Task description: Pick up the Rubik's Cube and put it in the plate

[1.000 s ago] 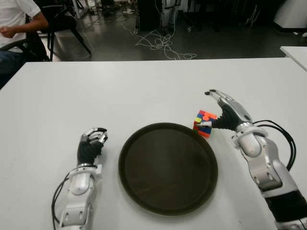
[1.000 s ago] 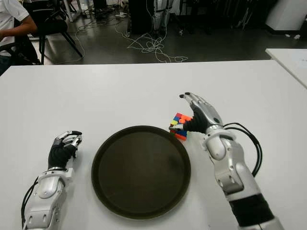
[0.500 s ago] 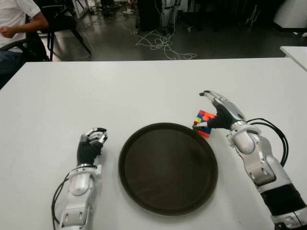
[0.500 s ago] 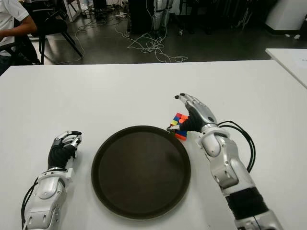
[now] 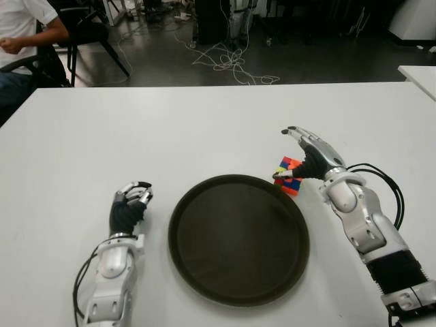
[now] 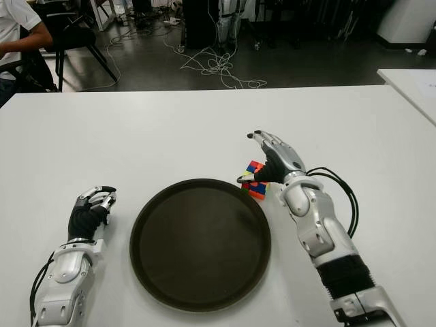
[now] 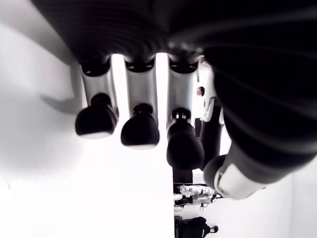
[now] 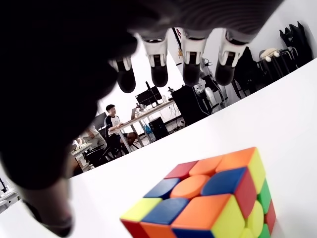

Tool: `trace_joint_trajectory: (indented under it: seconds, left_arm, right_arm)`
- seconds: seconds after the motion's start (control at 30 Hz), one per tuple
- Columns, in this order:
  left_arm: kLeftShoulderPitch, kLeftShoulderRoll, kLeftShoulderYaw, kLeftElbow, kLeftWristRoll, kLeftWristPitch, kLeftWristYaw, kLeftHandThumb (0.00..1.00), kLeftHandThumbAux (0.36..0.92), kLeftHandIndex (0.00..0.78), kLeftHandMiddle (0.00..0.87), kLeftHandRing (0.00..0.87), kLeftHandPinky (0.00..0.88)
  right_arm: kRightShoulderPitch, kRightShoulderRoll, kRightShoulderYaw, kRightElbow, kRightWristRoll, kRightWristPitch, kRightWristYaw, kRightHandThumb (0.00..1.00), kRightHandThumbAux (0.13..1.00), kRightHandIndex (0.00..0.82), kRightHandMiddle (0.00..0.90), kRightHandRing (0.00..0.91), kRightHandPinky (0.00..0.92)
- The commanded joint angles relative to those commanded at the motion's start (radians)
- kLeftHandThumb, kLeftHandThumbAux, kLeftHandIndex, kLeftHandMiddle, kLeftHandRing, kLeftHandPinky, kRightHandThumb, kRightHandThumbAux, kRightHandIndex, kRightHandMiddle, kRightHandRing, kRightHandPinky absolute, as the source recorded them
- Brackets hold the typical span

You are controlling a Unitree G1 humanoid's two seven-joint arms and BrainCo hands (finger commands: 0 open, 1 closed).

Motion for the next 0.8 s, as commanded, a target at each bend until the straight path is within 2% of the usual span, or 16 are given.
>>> trace_joint_trajectory:
  seconds: [0.4, 0.8]
  left_arm:
    - [0.0, -0.008, 0.009, -0.002, -0.013, 0.005, 0.002, 0.712, 0.703, 0.444, 0.81, 0.823, 0.819]
    - [-0.001, -0.004, 0.007, -0.004, -0.011, 0.013, 0.003, 0.711, 0.704, 0.444, 0.815, 0.823, 0.817]
  right_arm:
    - [-0.016, 0.003, 0.012, 0.035, 0.001, 0.015, 0.004, 0.0, 0.73, 0.0, 0.0, 0.0, 0.0]
    - [-0.01, 0.005, 0.008, 0.048, 0.011, 0.004, -0.014, 0.0, 0.738, 0.0, 0.0, 0.0, 0.0]
